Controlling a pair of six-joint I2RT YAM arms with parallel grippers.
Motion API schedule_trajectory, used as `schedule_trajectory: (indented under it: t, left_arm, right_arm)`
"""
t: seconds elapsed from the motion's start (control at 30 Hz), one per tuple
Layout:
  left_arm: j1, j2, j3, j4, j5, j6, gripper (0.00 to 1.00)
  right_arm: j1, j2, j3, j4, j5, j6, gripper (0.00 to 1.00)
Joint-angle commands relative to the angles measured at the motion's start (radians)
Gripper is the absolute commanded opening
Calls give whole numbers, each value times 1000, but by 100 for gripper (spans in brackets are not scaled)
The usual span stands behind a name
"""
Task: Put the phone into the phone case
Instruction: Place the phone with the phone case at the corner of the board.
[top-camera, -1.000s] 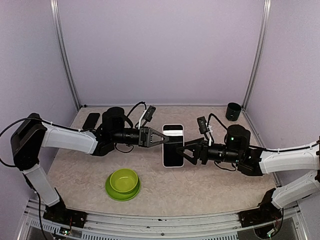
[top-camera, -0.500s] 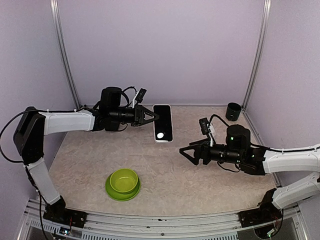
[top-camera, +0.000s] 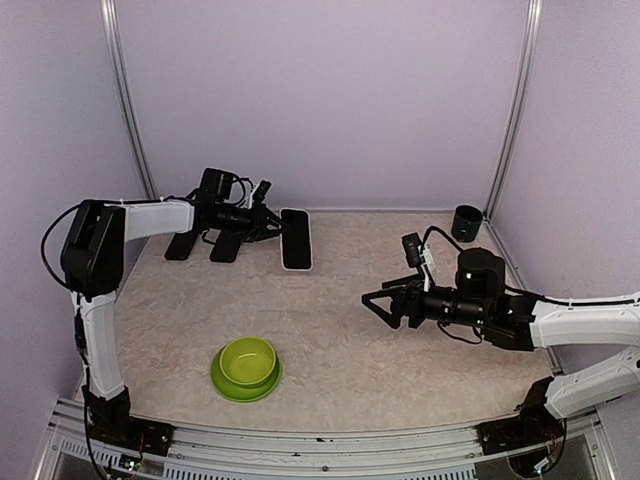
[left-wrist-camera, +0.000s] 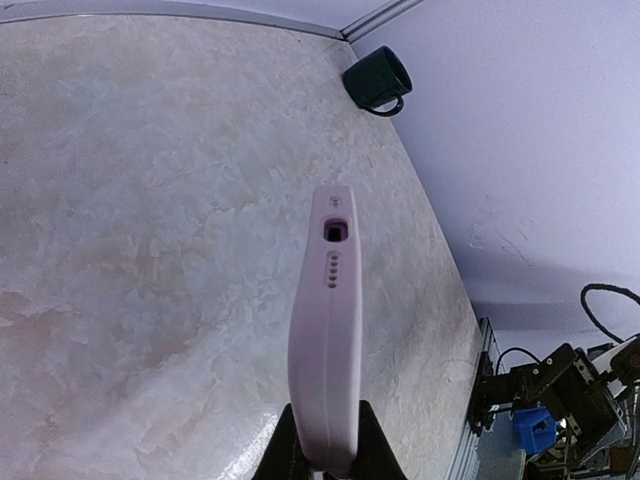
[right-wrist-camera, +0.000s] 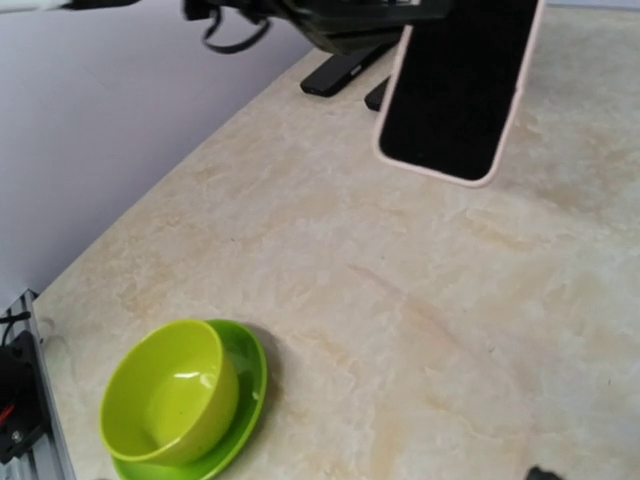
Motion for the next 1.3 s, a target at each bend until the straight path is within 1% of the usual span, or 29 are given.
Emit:
schedule_trajectory:
  t: [0.0,0.13,0.27,0.5,0.7,0.93,1.1,1.17,1.27]
  left_arm:
    - [39,70,140,-121,55,94,0]
    - [73,150,231,-200,66,130,0]
    - [95,240,353,-306,66,169,0]
    - [126,327,487,-357,81,160,0]
    - [161,379,556,-390,70,167,0]
    - [187,443,615,-392,73,151,0]
    - [186,480,619,-359,73,130,0]
    - [187,484,612,-333,72,120,2]
    - [186,500,626,-320,68,112,13]
  right_arm:
    - [-9,-33,-18,-10,0,-7,87]
    - [-9,-44,-32,-11,-6,0,87]
    - [-10,-53,-42,-11,-6,1,87]
    - [-9,-52,-44,-10,-12,13,87]
    - [-9,-48,-40,-17,-4,15,87]
    - [-9,-9,-33,-2,-9,25,87]
    - [-9,16,-36,15,-9,34,87]
    - [-8,24,-35,22,-11,37,87]
    - [-9,34,-36,27,-12,39,87]
